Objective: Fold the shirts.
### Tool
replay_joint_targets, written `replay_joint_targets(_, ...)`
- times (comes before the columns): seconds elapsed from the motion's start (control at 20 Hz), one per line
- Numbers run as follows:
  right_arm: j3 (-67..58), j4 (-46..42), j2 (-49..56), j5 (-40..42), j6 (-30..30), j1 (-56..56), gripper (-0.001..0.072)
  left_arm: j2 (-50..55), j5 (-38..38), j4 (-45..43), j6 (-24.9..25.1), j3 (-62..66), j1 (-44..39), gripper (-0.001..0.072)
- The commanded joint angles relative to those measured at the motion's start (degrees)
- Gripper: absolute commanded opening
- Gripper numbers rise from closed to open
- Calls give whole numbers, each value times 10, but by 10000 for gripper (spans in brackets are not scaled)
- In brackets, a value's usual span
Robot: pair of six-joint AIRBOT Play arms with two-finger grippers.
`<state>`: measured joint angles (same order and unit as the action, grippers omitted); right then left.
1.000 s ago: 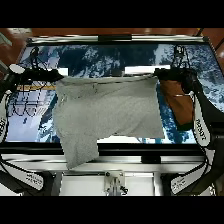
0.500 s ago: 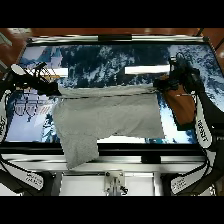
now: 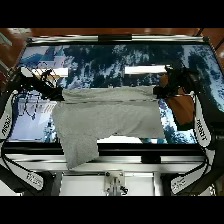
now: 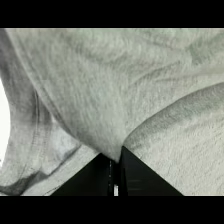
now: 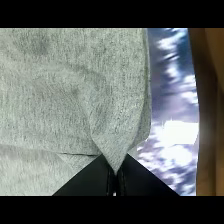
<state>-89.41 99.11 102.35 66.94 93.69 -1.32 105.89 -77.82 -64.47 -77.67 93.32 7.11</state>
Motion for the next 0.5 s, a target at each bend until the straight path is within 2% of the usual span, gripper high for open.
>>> replay_joint_targets(0.0, 0, 2, 5, 26, -1, 0, 70, 2, -24, -3, -4, 0, 2, 32)
replay_joint_targets(0.2, 0, 2, 12, 26, -20, 0, 89, 3, -32, -2, -7, 0, 7, 34)
replay_joint_targets(0.25, 0, 4, 12, 26, -23, 0, 211, 4, -36, -1, -14, 0, 7, 127)
replay_joint_targets(0.3, 0, 9, 10, 33, -21, 0, 472, 3, -40, -1, -31, 0, 7, 441)
replay_joint_targets(0.35, 0, 7, 5, 51, -19, 0, 503, 2, -55, -1, -37, 2, 9, 669)
replay_joint_targets(0.45, 0, -13, -18, 105, -5, 0, 503, -13, -103, -1, -37, 2, 13, 668)
